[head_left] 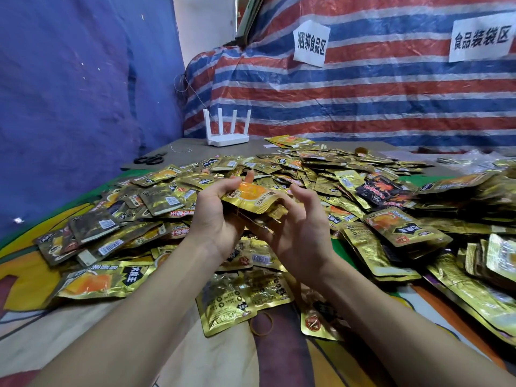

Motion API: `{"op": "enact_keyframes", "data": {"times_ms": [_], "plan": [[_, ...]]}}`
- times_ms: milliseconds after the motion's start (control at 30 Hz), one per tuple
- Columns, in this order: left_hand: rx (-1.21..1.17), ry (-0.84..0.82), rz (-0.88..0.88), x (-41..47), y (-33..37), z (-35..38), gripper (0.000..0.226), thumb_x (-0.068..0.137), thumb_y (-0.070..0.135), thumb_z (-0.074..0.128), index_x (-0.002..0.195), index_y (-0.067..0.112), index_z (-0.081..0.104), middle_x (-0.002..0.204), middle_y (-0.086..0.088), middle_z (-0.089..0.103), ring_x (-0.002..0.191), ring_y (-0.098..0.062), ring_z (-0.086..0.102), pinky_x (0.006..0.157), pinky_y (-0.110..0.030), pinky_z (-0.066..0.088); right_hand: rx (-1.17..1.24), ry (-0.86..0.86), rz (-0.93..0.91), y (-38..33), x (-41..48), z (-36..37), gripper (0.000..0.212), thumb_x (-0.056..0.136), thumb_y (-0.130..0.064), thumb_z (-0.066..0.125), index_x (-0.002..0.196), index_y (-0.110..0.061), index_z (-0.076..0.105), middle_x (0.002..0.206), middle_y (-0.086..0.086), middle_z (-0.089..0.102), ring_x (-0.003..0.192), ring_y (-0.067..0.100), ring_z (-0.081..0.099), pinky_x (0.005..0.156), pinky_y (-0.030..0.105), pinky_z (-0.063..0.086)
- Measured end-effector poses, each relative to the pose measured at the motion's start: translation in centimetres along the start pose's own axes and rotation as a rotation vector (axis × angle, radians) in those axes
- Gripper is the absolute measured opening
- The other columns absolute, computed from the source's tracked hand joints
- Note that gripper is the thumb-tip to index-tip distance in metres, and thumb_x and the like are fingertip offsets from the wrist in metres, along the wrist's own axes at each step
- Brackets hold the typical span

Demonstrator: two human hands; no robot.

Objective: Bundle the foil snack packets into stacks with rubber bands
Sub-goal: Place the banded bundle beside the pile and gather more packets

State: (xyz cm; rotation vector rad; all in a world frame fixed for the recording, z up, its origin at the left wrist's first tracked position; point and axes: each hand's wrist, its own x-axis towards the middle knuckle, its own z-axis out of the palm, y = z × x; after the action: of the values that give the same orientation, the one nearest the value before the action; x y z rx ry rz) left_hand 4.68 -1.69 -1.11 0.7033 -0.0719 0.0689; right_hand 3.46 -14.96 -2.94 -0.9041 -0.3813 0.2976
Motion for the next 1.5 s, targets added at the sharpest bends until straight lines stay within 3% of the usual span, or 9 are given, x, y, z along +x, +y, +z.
{"op": "enact_keyframes", "data": {"times_ms": [467,633,767,867,1000,1100,1233,1400,1500], "plan": [[0.298,-0.170,-0.055,-0.3,0.3,-0.6,0.022,0.075,0.012,0.062,0.085,0.013,0.081,0.100,-0.015,0.074,0.084,-0.030,0.071,0.087,-0.047,0.054,-0.254,-0.064,-0.077,-1.2,0.5,-1.7,0.043,0.077,-0.011,0.057,0.111,-0.027,0.078,0.109,0.008,0.074,0.092,0.026,0.072,0.068,0.041,0.060],[0.346,-0.227,0.040,-1.0,-0.2,-0.6,0.014,0.075,0.011,0.070,0.082,0.016,0.081,0.090,-0.013,0.071,0.077,-0.027,0.071,0.075,-0.040,0.060,-0.273,-0.063,-0.004,-1.5,0.5,-1.5,0.045,0.090,-0.002,0.051,0.127,-0.021,0.069,0.127,0.004,0.070,0.112,0.026,0.069,0.091,0.040,0.057],[0.380,-0.163,0.210,-0.8,-0.3,-0.2,0.023,0.077,0.031,0.075,0.100,0.035,0.075,0.091,-0.001,0.073,0.095,-0.022,0.072,0.074,-0.039,0.058,-0.174,-0.078,0.199,-1.2,0.2,-1.5,0.044,0.089,-0.010,0.050,0.128,-0.019,0.068,0.102,0.007,0.069,0.076,0.019,0.067,0.058,0.029,0.055],[0.399,-0.106,0.160,-0.8,-0.2,-0.2,0.064,0.067,0.045,0.080,0.121,0.014,0.066,0.102,-0.011,0.066,0.093,-0.027,0.069,0.076,-0.042,0.057,-0.276,-0.098,0.277,-1.1,0.2,-1.6,0.039,0.081,-0.022,0.063,0.118,-0.014,0.070,0.089,0.003,0.064,0.068,0.017,0.059,0.057,0.027,0.045],[0.421,-0.101,0.249,-0.9,-0.7,0.0,0.063,0.079,0.032,0.080,0.134,0.028,0.051,0.129,-0.018,0.058,0.090,-0.033,0.071,0.082,-0.049,0.057,-0.368,-0.122,0.319,-1.2,-0.1,-1.8,0.018,0.080,-0.033,0.070,0.093,-0.020,0.071,0.078,-0.003,0.067,0.064,0.016,0.064,0.055,0.026,0.047],[0.509,-0.165,0.439,-1.0,-0.9,0.1,0.053,0.088,0.029,0.075,0.132,0.046,0.050,0.133,-0.016,0.056,0.084,-0.035,0.073,0.077,-0.049,0.059,-0.360,-0.193,0.263,-1.6,-0.1,-2.6,0.028,0.079,-0.020,0.067,0.106,-0.020,0.075,0.089,0.001,0.073,0.077,0.019,0.070,0.063,0.028,0.055],[0.610,-0.274,0.413,-1.5,-1.3,0.3,0.058,0.068,0.065,0.078,0.113,0.031,0.063,0.113,-0.016,0.062,0.084,-0.032,0.074,0.070,-0.041,0.060,-0.376,-0.265,0.293,-2.2,-0.3,-3.1,0.047,0.080,-0.009,0.059,0.126,-0.007,0.060,0.100,0.011,0.071,0.084,0.025,0.070,0.073,0.034,0.057],[0.712,-0.171,0.390,-1.1,-2.2,0.2,0.080,0.070,0.072,0.071,0.140,0.048,0.041,0.152,-0.011,0.044,0.133,-0.029,0.053,0.105,-0.048,0.048,-0.486,-0.191,0.274,-3.6,-0.4,-2.9,0.050,0.080,-0.011,0.064,0.129,-0.004,0.056,0.101,0.012,0.070,0.088,0.027,0.069,0.076,0.038,0.055],[0.868,-0.081,0.435,-1.1,-3.1,0.0,0.079,0.081,0.060,0.059,0.148,0.031,0.030,0.143,-0.005,0.051,0.124,-0.017,0.057,0.097,-0.028,0.052,-0.600,-0.002,0.174,-4.8,-0.2,-2.4,0.038,0.084,-0.008,0.071,0.119,-0.006,0.057,0.089,0.007,0.070,0.075,0.022,0.069,0.063,0.033,0.053]]}}
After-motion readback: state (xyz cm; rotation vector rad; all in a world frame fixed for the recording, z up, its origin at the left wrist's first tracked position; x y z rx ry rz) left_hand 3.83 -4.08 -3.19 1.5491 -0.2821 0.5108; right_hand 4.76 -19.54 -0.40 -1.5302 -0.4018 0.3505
